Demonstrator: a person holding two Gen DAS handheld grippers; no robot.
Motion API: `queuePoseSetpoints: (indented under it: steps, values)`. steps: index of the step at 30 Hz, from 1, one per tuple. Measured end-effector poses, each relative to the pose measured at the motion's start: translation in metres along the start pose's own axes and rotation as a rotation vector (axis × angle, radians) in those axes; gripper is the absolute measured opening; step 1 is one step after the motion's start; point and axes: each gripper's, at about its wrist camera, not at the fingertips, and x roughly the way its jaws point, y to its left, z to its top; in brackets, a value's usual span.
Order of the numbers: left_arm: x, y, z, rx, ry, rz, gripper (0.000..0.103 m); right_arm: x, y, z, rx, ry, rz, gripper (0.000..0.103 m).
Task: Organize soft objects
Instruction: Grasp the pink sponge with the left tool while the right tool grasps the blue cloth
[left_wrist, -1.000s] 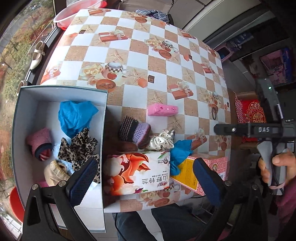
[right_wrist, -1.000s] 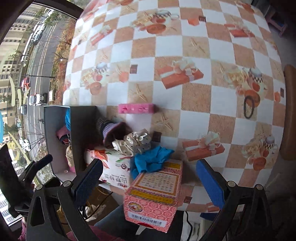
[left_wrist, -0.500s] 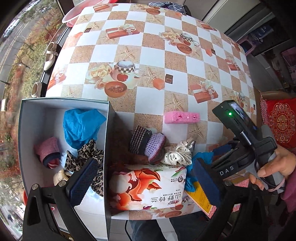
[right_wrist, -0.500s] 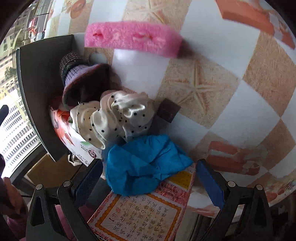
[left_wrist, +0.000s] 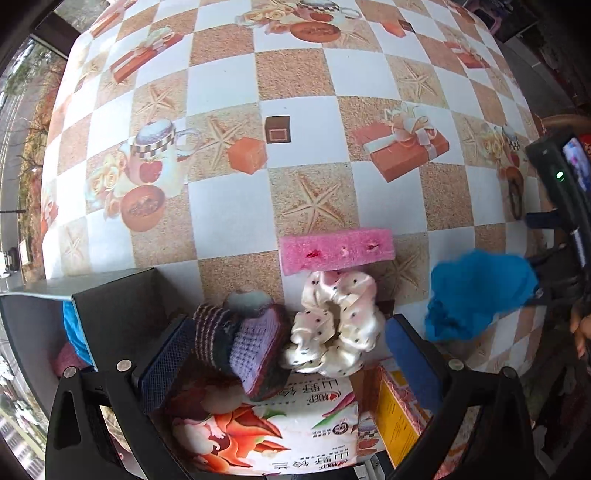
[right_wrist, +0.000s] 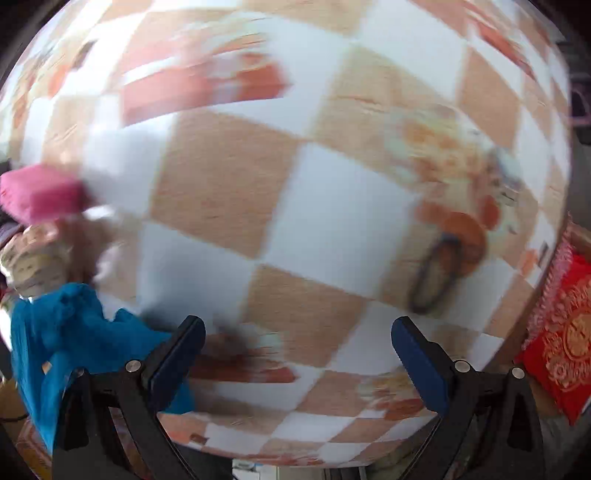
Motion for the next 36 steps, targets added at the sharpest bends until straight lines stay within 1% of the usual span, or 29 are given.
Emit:
queuePoseSetpoints:
  steps: [1,2,4,6,9,11,13,14,15,16,18,20,22,24,25,27,28,30,32,35,36]
  values:
    - [0.004,-0.002,0.004,0.001,0.006,0.011,0.103,0.000,-0.023,-0.001,0.070,-0.015,-0.013,0.101]
    - [0.008,-0.004,0.008,-0.002,0.012,0.011,0.102,-0.001,-0.043,-0.005,0.132,-0.030,-0.001,0.101]
    - [0.015,-0.006,0.017,-0.009,0.018,0.006,0.103,-0.006,-0.072,-0.018,0.225,-0.085,0.093,0.101]
    - [0.022,-0.008,0.028,-0.010,0.019,0.016,0.102,-0.014,-0.088,-0.032,0.273,-0.150,0.195,0.101]
    - [0.025,-0.006,0.052,-0.028,-0.010,0.037,0.102,-0.022,-0.086,-0.047,0.274,-0.213,0.308,0.101]
    - [0.016,0.001,0.064,-0.071,-0.048,0.032,0.102,-0.029,-0.070,-0.051,0.241,-0.244,0.336,0.101]
    - [0.003,0.007,0.065,-0.103,-0.077,-0.013,0.102,-0.034,-0.057,-0.055,0.186,-0.287,0.347,0.101]
    - [-0.001,0.008,0.062,-0.099,-0.085,-0.022,0.102,-0.036,-0.050,-0.057,0.149,-0.309,0.347,0.101]
    - [-0.004,0.007,0.058,-0.091,-0.090,-0.014,0.102,-0.039,-0.042,-0.056,0.107,-0.328,0.339,0.101]
    - [-0.004,0.006,0.053,-0.086,-0.087,-0.006,0.102,-0.041,-0.030,-0.056,0.057,-0.339,0.326,0.101]
    - [-0.001,0.005,0.046,-0.102,-0.079,-0.014,0.102,-0.044,-0.012,-0.050,-0.011,-0.346,0.302,0.101]
    - [0.005,0.005,0.044,-0.120,-0.076,-0.008,0.102,-0.042,-0.004,-0.032,-0.020,-0.347,0.298,0.101]
    - [0.013,0.004,0.048,-0.127,-0.069,0.008,0.102,-0.037,0.004,-0.023,0.001,-0.342,0.305,0.101]
    - [0.020,0.005,0.050,-0.147,-0.065,0.022,0.102,-0.031,0.013,-0.015,0.005,-0.336,0.289,0.101]
    - [0.022,0.007,0.051,-0.173,-0.058,0.020,0.102,-0.027,0.015,-0.011,-0.004,-0.342,0.267,0.101]
    - [0.023,0.015,0.049,-0.259,-0.049,-0.013,0.102,-0.022,0.024,-0.006,-0.025,-0.347,0.220,0.101]
    - [0.021,0.020,0.047,-0.302,-0.054,-0.035,0.102,-0.018,0.040,-0.001,-0.030,-0.344,0.209,0.101]
    - [0.020,0.027,0.044,-0.378,-0.050,-0.067,0.102,-0.013,0.047,0.004,-0.024,-0.343,0.201,0.102]
    - [0.022,0.033,0.041,-0.420,-0.032,-0.095,0.102,-0.013,0.052,0.005,-0.030,-0.355,0.184,0.102]
    - [0.035,0.032,0.046,-0.461,-0.006,-0.086,0.102,-0.009,0.060,0.014,-0.050,-0.356,0.138,0.102]
    - [0.040,0.032,0.048,-0.473,0.008,-0.083,0.102,-0.007,0.068,0.015,-0.052,-0.360,0.127,0.102]
